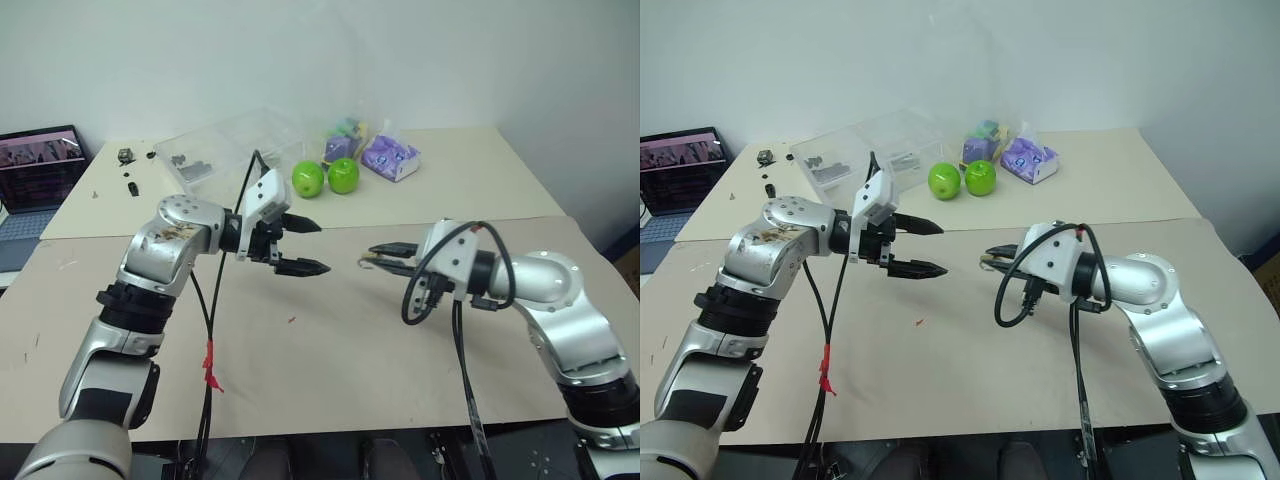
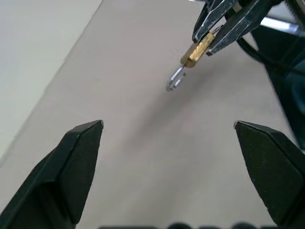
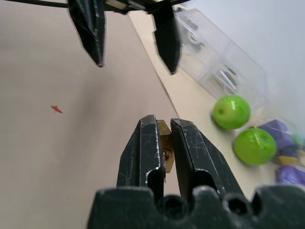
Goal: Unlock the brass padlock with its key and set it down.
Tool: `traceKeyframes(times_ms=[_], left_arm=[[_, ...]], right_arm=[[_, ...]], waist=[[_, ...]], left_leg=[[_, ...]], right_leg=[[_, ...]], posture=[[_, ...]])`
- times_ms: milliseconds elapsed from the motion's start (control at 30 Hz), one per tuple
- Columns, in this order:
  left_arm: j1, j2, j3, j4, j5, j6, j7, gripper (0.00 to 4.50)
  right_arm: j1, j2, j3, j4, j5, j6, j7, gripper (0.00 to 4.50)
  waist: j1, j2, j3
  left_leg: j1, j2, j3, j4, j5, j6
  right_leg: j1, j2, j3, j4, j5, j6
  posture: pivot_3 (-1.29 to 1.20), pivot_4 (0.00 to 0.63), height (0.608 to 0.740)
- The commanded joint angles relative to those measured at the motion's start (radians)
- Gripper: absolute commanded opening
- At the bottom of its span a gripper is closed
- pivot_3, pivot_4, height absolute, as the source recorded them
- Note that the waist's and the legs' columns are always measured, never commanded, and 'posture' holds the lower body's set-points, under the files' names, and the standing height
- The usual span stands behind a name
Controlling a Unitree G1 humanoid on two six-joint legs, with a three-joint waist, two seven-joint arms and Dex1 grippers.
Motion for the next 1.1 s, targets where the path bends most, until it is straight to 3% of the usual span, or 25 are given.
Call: traceKeyframes(times_ms=[33,267,467,867,1100], left_arm=[[-0.010,0.009,0.056,-0.051,-0.022,-0.026,0.013,4.49],[0.016,0.020,0.054,-0.076,0.003,-0.047,0.045,4.49],[0.058,0.019,0.070,-0.130,-0.020,-0.045,0.062,4.49],[0.099,0.032,0.155,-0.281,-0.111,-0.054,0.075,4.49],[0.128,0.052,0.159,-0.307,-0.117,-0.051,0.088,4.49]], right_arm=[[-0.040,0.015,0.027,0.003,0.047,0.094,0.028,0.23],[-0.113,0.080,0.038,0.009,0.263,0.470,0.057,0.23],[-0.247,0.185,-0.020,0.146,0.455,0.827,-0.004,0.23],[-0.307,0.282,0.094,0.534,0.353,0.775,0.003,0.23],[-0.345,0.380,-0.001,0.710,0.406,0.862,-0.007,0.23]], waist=[[0.000,0.000,0.000],[-0.004,0.000,0.000],[-0.009,0.000,0.000],[-0.008,0.000,0.000],[-0.018,0.000,0.000]], left_leg=[[0.000,0.000,0.000,0.000,0.000,0.000],[0.000,0.000,-0.001,0.000,0.000,0.000],[0.000,0.001,-0.003,0.000,0.000,0.000],[-0.007,0.000,0.000,0.000,0.000,0.000],[-0.005,0.001,0.000,-0.001,0.000,0.000]], right_leg=[[0.000,0.000,0.000,0.000,0.000,0.000],[-0.001,0.000,0.000,0.001,0.000,0.000],[-0.003,0.001,0.000,0.002,0.001,-0.001],[-0.012,0.000,0.000,0.003,0.002,-0.002],[-0.012,0.001,0.001,0.004,0.003,-0.004]], posture=[[0.00,0.150,0.740],[0.00,0.150,0.740],[0.00,0.150,0.740],[0.00,0.150,0.740],[0.00,0.150,0.740]])
